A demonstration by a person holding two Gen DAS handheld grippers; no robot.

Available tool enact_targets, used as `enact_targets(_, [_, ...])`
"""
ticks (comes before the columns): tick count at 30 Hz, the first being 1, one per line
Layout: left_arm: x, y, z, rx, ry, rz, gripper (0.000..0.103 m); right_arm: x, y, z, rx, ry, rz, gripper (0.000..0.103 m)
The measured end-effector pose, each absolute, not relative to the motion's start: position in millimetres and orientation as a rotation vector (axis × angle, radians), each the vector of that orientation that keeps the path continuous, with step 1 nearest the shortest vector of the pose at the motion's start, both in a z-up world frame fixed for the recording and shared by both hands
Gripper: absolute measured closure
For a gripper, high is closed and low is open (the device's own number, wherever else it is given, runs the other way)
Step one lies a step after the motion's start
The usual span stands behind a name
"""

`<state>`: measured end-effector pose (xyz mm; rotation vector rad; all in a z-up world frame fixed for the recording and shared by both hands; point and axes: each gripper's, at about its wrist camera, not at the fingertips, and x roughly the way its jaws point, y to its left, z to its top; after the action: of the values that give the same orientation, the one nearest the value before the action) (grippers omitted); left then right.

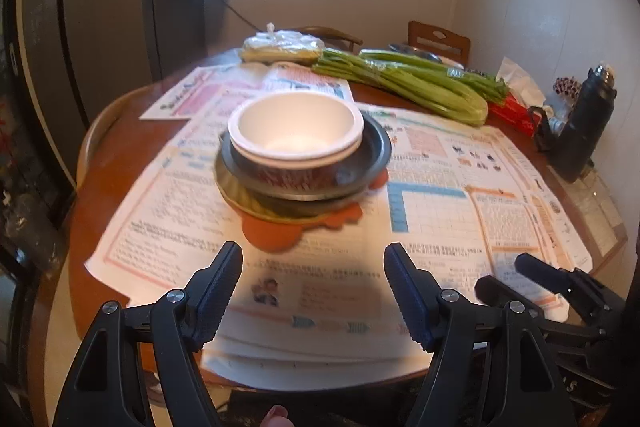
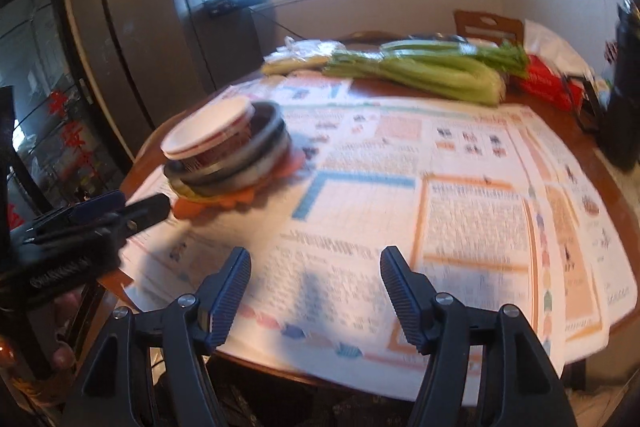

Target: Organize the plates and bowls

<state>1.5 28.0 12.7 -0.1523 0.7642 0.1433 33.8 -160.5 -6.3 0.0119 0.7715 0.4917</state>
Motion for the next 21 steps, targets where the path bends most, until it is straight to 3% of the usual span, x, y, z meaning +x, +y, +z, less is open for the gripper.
enact_targets(21, [6.9,3.5,-9.8,-0.081,0.834,0.125,0.028,31.1,-168.6,-19.5,0.004,0.793,0.432,0.033])
